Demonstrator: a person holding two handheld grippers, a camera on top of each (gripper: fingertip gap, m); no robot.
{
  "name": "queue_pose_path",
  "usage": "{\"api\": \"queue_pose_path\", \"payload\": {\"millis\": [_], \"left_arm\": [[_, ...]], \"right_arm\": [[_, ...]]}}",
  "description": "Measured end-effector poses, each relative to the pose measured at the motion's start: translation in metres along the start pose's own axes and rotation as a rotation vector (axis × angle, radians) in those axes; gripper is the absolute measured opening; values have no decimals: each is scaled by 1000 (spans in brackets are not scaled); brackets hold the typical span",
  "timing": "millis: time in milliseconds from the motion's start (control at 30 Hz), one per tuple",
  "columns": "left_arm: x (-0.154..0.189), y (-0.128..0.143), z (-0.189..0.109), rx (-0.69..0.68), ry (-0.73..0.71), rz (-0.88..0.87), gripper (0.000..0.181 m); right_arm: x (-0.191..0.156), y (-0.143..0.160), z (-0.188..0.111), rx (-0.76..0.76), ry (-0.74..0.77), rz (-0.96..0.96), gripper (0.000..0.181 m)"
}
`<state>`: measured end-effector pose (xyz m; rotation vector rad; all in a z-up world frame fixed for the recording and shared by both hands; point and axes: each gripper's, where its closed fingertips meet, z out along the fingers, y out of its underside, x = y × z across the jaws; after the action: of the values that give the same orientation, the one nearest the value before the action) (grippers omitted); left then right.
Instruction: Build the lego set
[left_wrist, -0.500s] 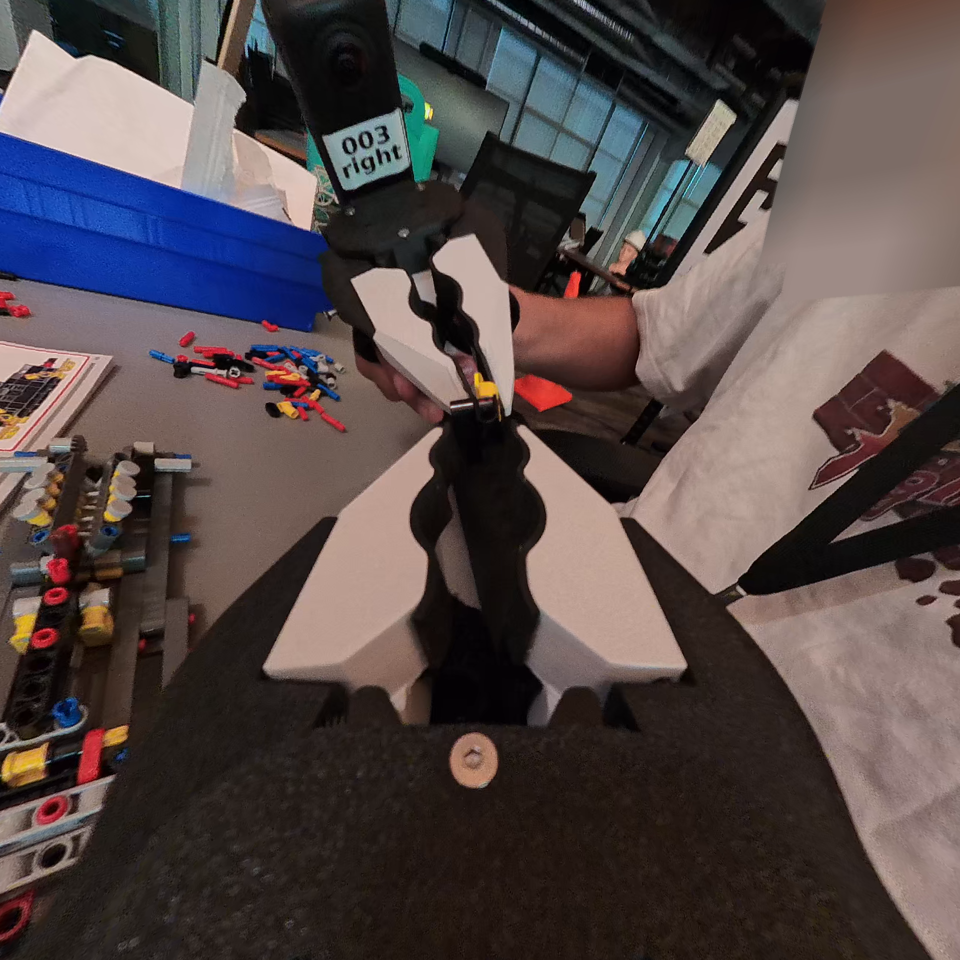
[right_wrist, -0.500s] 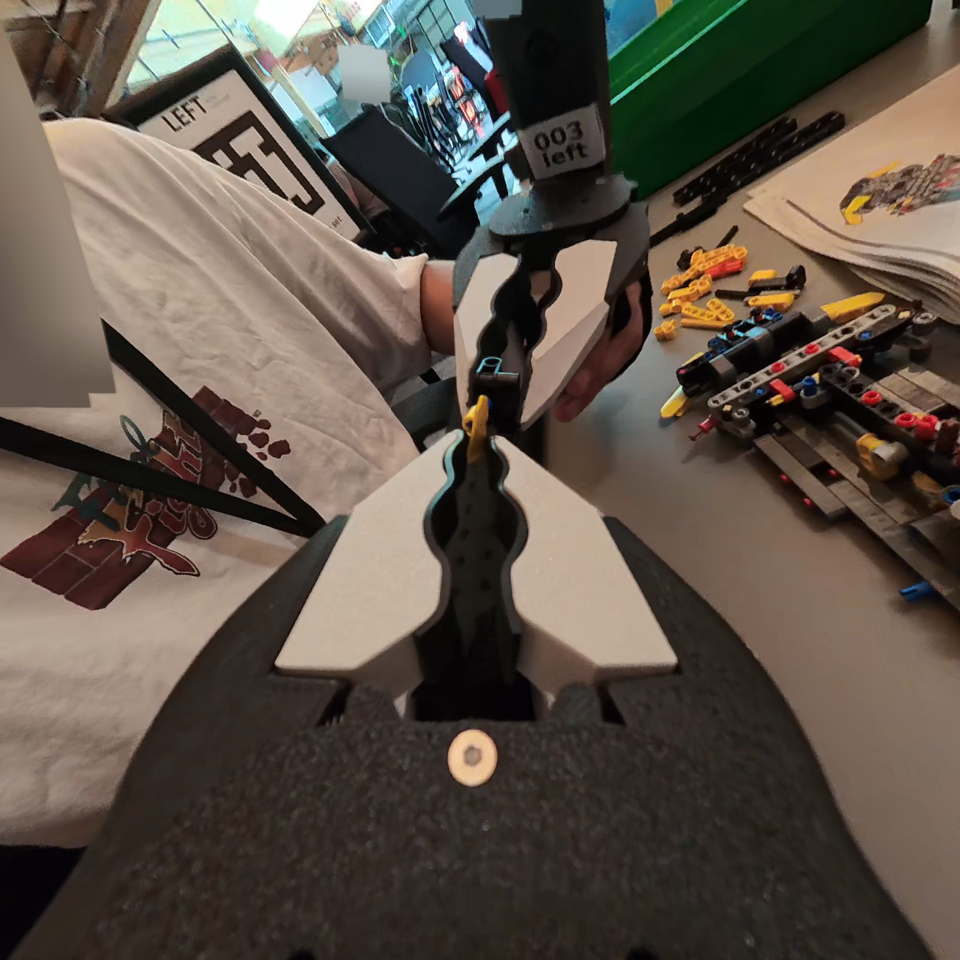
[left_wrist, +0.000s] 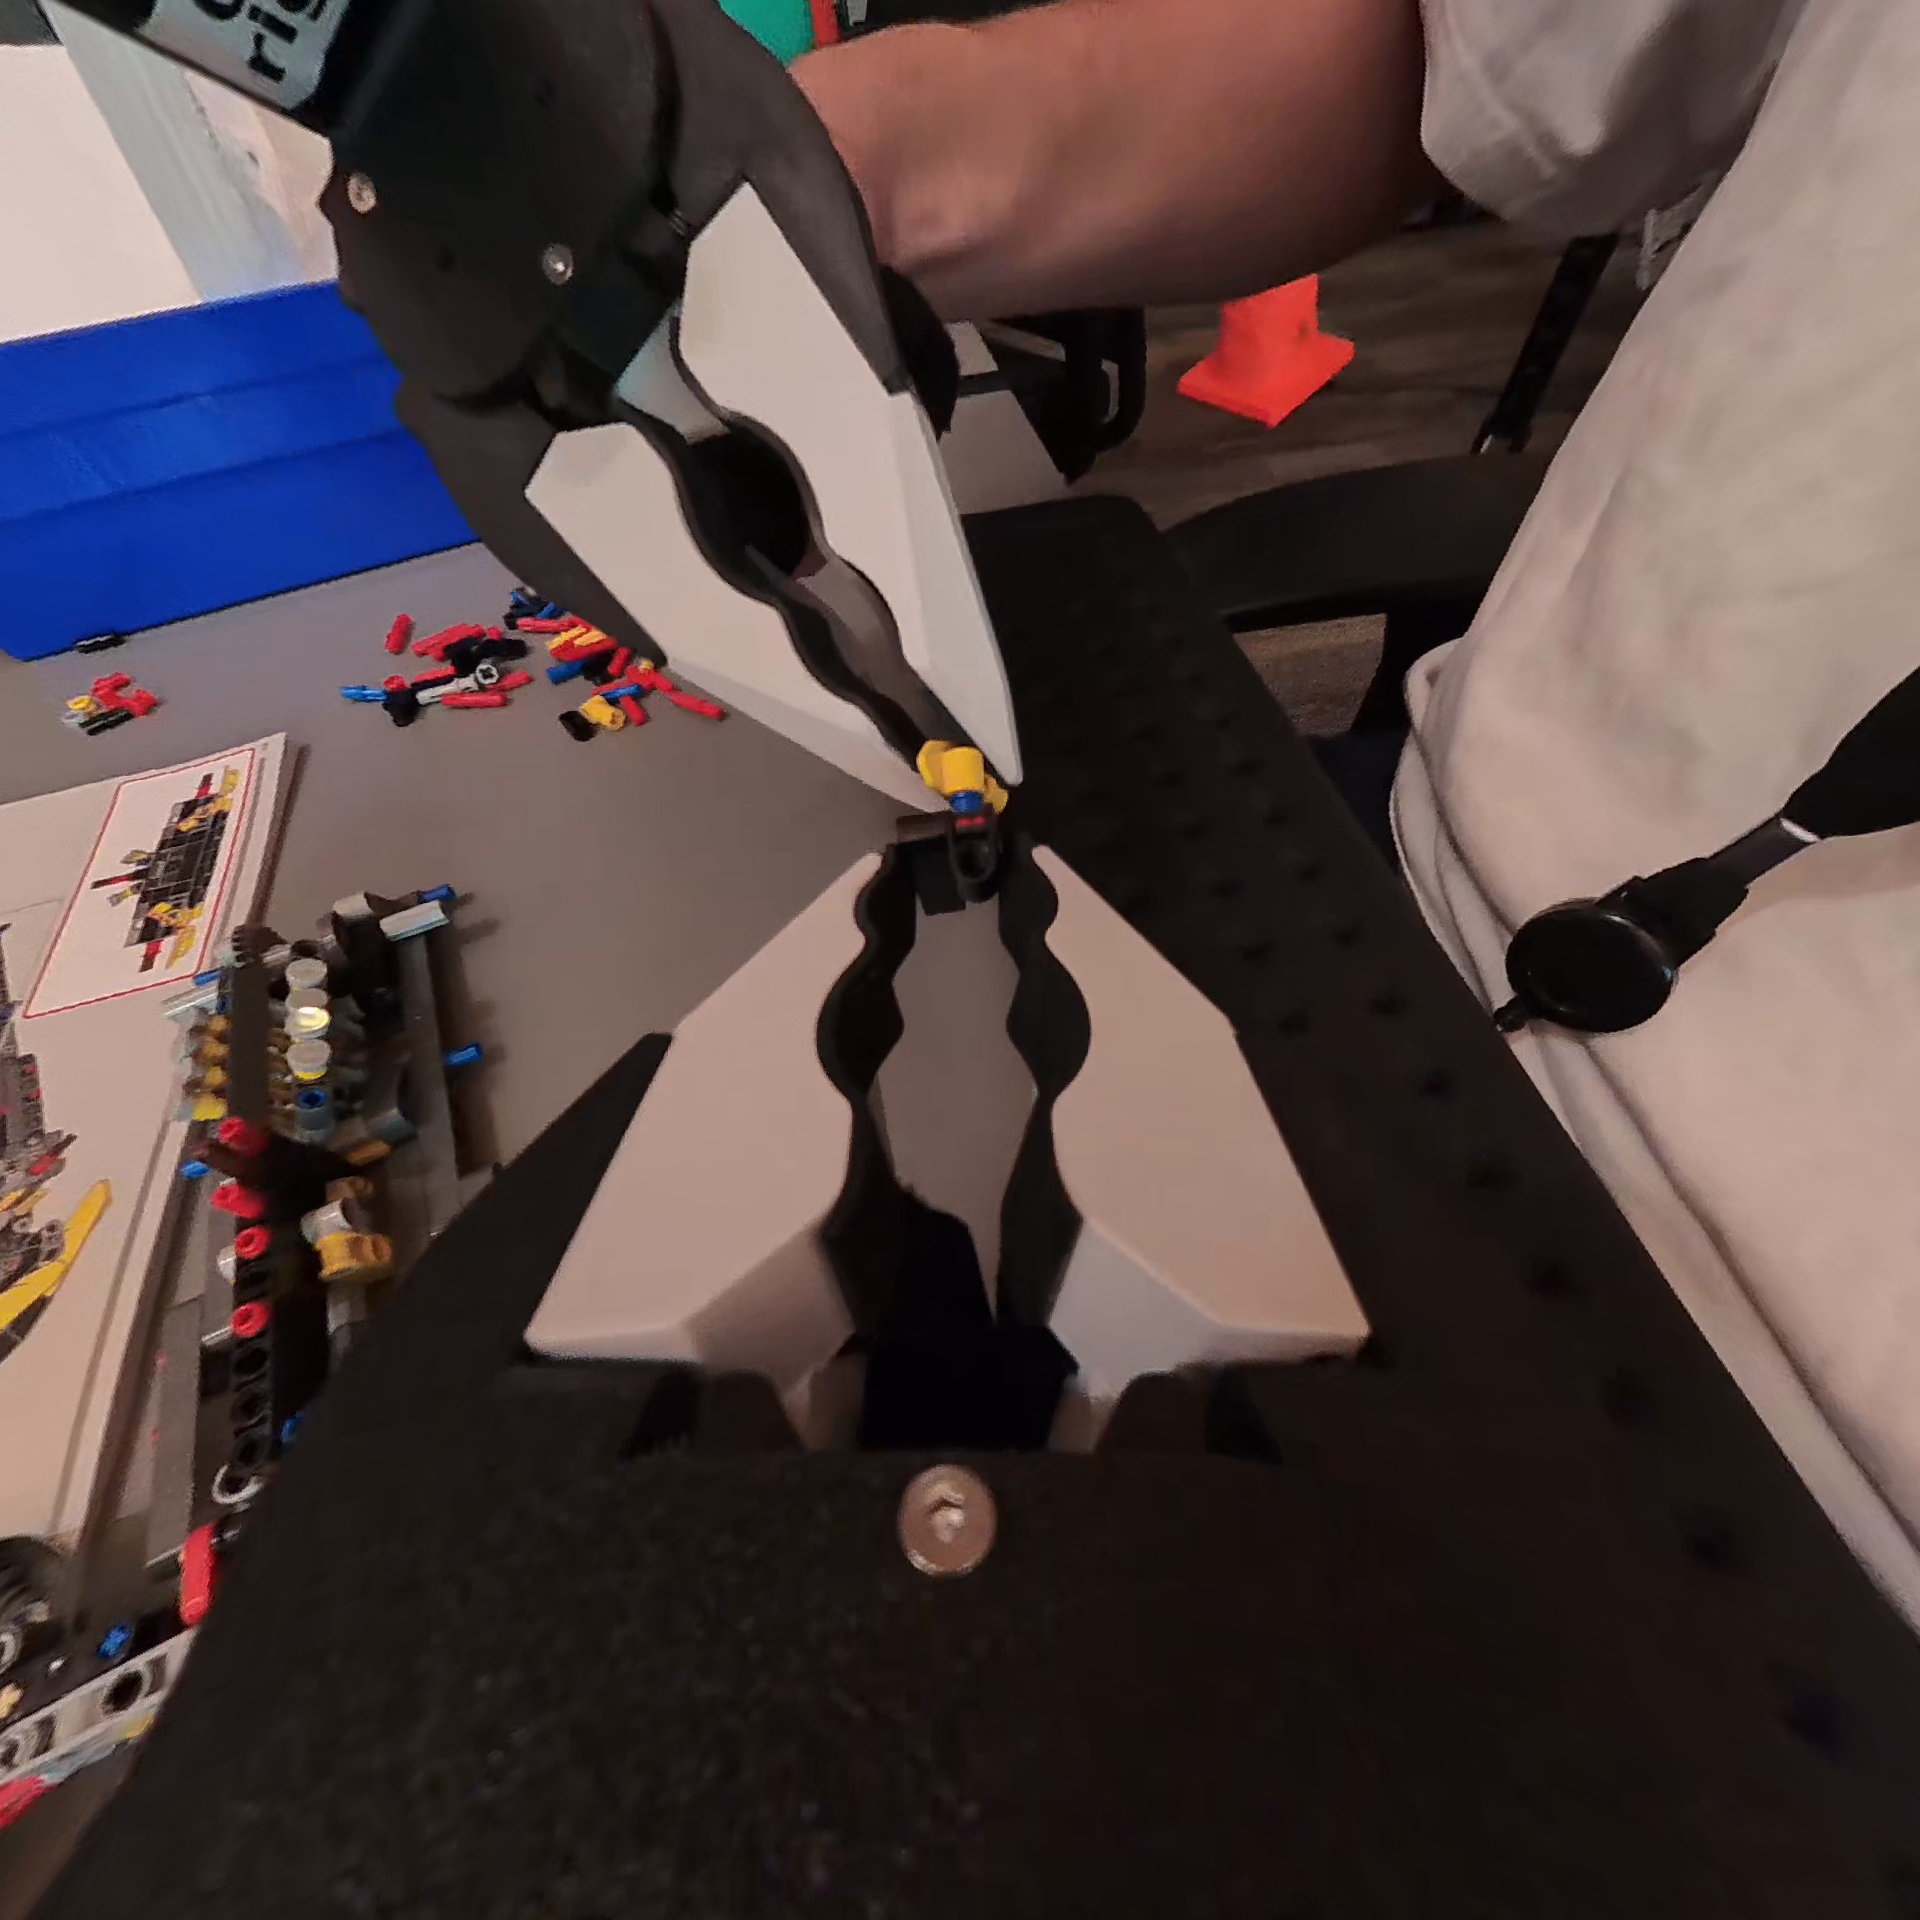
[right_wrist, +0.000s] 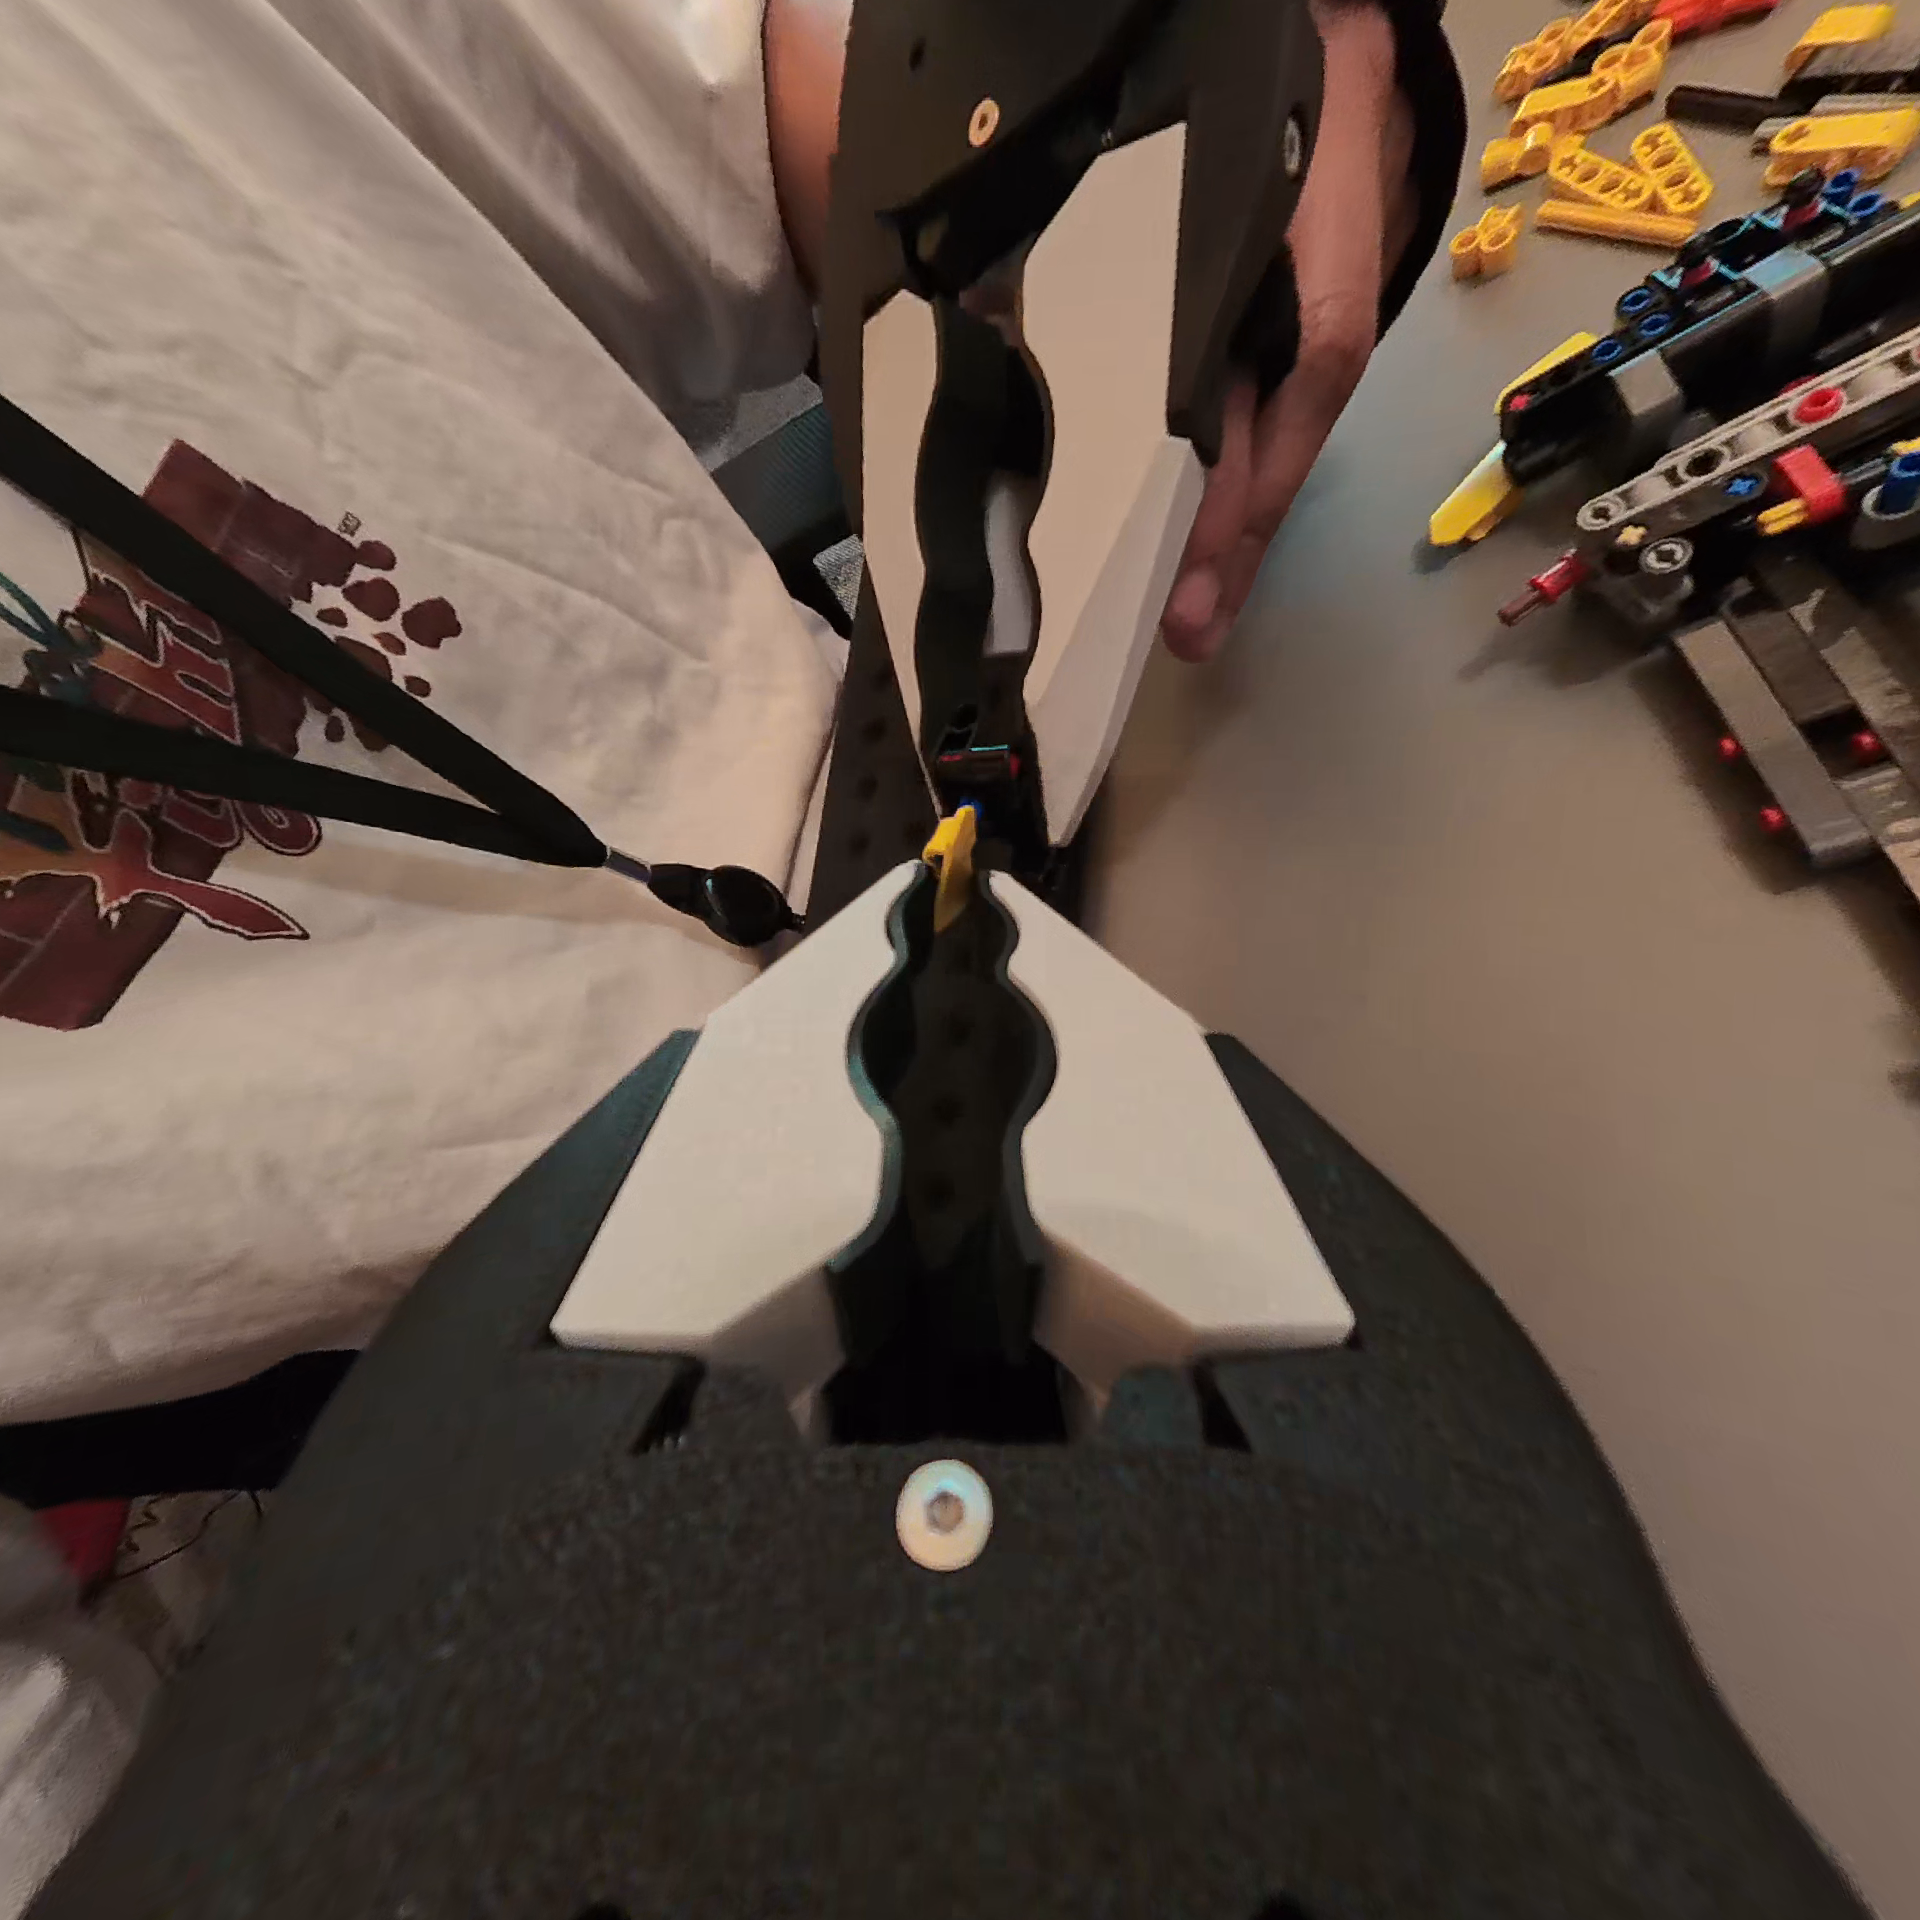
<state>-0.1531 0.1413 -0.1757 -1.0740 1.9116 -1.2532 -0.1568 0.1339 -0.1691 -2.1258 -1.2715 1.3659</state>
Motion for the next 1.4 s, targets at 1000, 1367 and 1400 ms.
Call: {"api": "queue_pose_path", "payload": {"millis": [1000, 1367, 1400], "left_arm": [[-17, 26, 15, -225, -238, 254, 15], [-26, 6, 5, -17, -124, -143, 16], [-27, 5, 4, -5, -115, -172, 16]], "right_arm": [[29, 17, 8, -155, 290, -82, 7], [27, -9, -12, 20, 390, -176, 6], [28, -10, -13, 29, 398, -184, 6]]}}
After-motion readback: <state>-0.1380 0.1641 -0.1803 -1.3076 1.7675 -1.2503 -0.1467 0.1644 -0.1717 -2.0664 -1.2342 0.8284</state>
